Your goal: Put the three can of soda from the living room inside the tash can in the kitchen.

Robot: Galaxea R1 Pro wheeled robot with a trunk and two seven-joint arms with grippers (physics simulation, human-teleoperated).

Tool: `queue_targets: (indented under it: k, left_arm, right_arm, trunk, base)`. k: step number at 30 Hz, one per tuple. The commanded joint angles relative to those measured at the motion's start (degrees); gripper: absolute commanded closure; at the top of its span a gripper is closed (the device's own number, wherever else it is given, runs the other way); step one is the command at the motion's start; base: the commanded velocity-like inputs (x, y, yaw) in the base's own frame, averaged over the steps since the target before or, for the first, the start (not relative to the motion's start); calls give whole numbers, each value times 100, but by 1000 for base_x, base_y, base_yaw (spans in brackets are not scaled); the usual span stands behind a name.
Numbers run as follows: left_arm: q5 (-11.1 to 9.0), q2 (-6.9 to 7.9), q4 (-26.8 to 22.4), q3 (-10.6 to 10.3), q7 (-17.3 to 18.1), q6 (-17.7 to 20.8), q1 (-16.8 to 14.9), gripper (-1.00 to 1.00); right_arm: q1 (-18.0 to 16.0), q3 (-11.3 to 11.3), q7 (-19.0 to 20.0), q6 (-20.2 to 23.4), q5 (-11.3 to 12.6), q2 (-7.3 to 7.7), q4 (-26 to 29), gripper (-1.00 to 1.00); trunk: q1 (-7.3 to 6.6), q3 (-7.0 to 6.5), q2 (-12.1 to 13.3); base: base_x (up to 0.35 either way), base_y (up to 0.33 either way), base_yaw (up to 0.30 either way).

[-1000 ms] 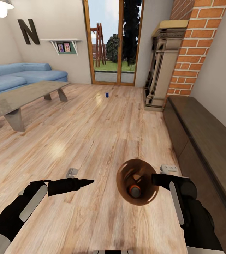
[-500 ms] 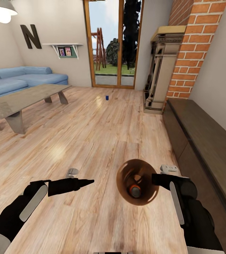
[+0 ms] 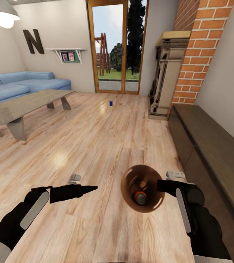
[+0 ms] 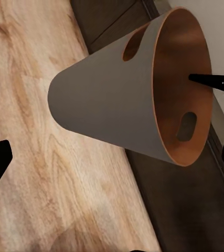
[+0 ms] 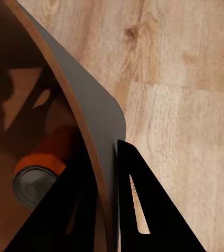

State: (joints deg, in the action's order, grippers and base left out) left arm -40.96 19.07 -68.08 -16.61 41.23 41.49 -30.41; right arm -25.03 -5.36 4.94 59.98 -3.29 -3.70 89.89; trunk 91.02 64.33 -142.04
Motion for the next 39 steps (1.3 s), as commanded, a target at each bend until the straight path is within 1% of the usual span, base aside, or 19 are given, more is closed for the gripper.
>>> queue_targets:
  k: [1,21,39]
  left_arm:
    - [1,0,1,0,2,0,0,-100]
    - [1,-5,4,0,-1,0,0,-100]
    - [1,-9,3,0,-1,0,0,-100]
  right_arm:
    - [-2,0,25,2,100,0,2,100]
    - [-2,8,25,2,101,9,2,100]
    - [-3,-20,74,2,101,47,2,100]
  trunk:
    - [0,-10,0]
    - [0,-193,0]
    - [0,-204,0]
  base:
    - [0,0,0]
    - [0,0,0]
    - [0,0,0]
